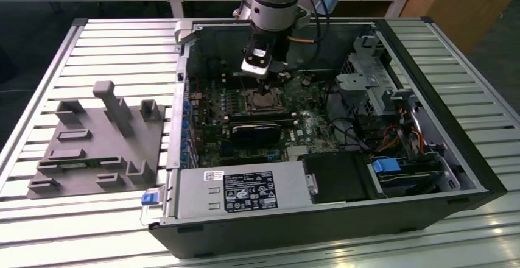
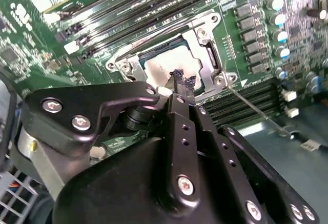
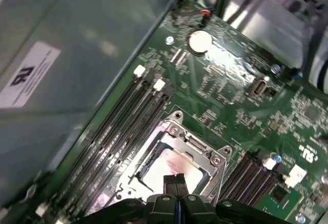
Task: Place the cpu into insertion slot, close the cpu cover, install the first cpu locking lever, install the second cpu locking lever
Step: 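Close the cpu cover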
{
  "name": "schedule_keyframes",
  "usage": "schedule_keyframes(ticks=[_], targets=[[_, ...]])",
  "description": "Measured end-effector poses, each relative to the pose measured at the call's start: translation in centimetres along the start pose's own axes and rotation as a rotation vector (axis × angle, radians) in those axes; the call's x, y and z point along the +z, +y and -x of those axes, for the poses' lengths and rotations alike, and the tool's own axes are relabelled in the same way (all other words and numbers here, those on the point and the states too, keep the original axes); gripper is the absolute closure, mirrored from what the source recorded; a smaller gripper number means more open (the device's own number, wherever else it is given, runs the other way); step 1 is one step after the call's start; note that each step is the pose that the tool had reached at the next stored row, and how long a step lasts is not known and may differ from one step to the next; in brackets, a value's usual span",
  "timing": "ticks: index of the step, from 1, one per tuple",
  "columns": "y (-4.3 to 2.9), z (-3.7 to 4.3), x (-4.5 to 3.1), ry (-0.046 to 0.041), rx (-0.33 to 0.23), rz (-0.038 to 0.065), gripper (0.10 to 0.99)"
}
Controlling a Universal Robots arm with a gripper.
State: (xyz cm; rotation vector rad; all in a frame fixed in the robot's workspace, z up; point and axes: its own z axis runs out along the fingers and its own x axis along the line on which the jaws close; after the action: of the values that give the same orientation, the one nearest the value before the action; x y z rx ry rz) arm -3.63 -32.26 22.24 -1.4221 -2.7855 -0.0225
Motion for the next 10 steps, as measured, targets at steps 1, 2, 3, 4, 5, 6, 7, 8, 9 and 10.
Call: schedule_keyframes(ticks=[1, 2, 3, 4, 5, 6, 7, 8, 9, 10], targets=[[0.00, 0.00, 0.00, 0.0001, -0.020, 0.000, 0.984], [0.00, 0.00, 0.01, 0.0002, -0.038, -0.001, 0.984], [0.00, 0.00, 0.01, 0.0003, -0.055, -0.001, 0.984], [0.00, 0.00, 0.01, 0.0005, -0.074, -0.001, 0.984], [0.00, 0.00, 0.01, 0.0006, -0.092, -0.002, 0.984], [0.00, 0.00, 0.02, 0.0007, -0.110, -0.002, 0.984], [0.00, 0.00, 0.02, 0.0008, -0.127, -0.002, 0.984], [0.00, 0.00, 0.02, 0.0009, -0.143, -0.003, 0.984], [0.00, 0.00, 0.02, 0.0009, -0.159, -0.003, 0.984], [0.00, 0.00, 0.02, 0.0010, -0.175, -0.003, 0.984]])
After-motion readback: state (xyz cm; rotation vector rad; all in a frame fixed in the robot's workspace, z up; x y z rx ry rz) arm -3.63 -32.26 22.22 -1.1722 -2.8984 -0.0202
